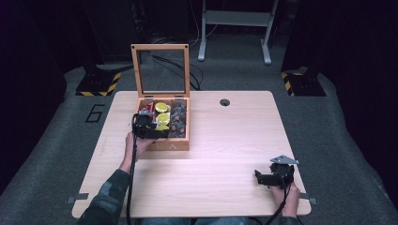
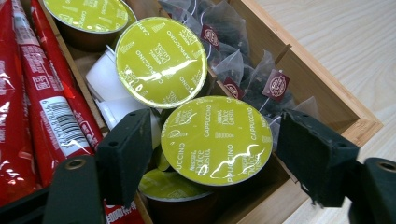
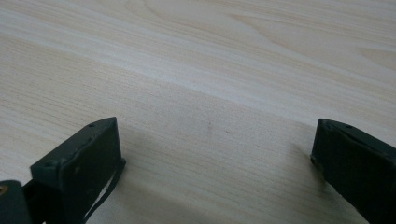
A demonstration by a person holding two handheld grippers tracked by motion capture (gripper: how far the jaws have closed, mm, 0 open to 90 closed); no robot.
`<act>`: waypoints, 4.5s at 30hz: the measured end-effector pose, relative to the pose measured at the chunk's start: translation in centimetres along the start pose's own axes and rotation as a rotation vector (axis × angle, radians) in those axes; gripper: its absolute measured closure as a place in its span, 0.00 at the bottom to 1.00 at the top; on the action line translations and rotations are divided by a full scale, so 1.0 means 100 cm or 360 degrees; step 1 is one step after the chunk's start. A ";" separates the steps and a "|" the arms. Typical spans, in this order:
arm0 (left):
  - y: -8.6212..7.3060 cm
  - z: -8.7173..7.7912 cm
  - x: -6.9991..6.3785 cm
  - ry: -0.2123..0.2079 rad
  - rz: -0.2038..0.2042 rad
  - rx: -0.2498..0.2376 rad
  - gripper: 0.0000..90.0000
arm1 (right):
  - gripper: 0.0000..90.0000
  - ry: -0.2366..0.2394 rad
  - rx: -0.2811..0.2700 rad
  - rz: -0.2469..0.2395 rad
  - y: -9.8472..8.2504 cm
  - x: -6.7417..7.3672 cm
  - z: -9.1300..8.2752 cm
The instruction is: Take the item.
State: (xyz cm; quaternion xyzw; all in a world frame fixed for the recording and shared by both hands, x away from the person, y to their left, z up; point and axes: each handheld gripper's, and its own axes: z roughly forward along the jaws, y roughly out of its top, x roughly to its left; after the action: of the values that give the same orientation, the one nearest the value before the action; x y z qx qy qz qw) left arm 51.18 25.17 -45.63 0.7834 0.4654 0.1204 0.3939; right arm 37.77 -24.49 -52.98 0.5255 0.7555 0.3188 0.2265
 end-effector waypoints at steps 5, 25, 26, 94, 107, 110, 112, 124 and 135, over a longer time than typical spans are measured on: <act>-0.001 0.000 0.001 -0.0020 -0.0021 0.0000 0.37 | 0.01 0.0000 -0.0002 0.0002 0.000 0.000 0.000; -0.002 0.000 0.003 -0.0034 -0.0018 0.0007 0.42 | 0.01 -0.0001 -0.0003 0.0003 0.000 0.000 0.000; -0.002 0.000 0.003 -0.0034 -0.0018 0.0007 0.42 | 0.01 -0.0001 -0.0003 0.0003 0.000 0.000 0.000; 0.021 -0.039 -0.059 -0.0050 0.0229 -0.0304 0.42 | 0.01 -0.0001 -0.0006 0.0005 0.000 0.000 0.000; 0.023 -0.031 -0.074 -0.0078 0.0269 -0.0302 0.42 | 0.01 -0.0001 -0.0006 0.0010 0.000 0.000 0.000; 0.024 -0.030 -0.076 -0.0081 0.0282 -0.0298 0.42 | 0.01 0.0000 -0.0006 0.0009 0.000 0.000 0.000; 0.024 -0.029 -0.078 -0.0084 0.0286 -0.0306 0.42 | 0.01 -0.0001 -0.0006 0.0016 0.000 0.001 0.000; 0.025 -0.019 -0.087 -0.0106 0.0300 -0.0300 0.42 | 0.01 0.0002 -0.0006 0.0011 0.000 0.001 0.000; 0.026 -0.009 -0.094 -0.0117 0.0312 -0.0287 0.42 | 0.01 0.0001 -0.0002 0.0014 0.000 0.001 0.000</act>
State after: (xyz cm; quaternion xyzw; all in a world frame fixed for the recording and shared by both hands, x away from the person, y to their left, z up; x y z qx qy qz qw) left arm 47.25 17.18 -41.41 0.7905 0.3593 0.1708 0.4657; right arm 37.71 -24.44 -52.98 0.5287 0.7530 0.3204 0.2253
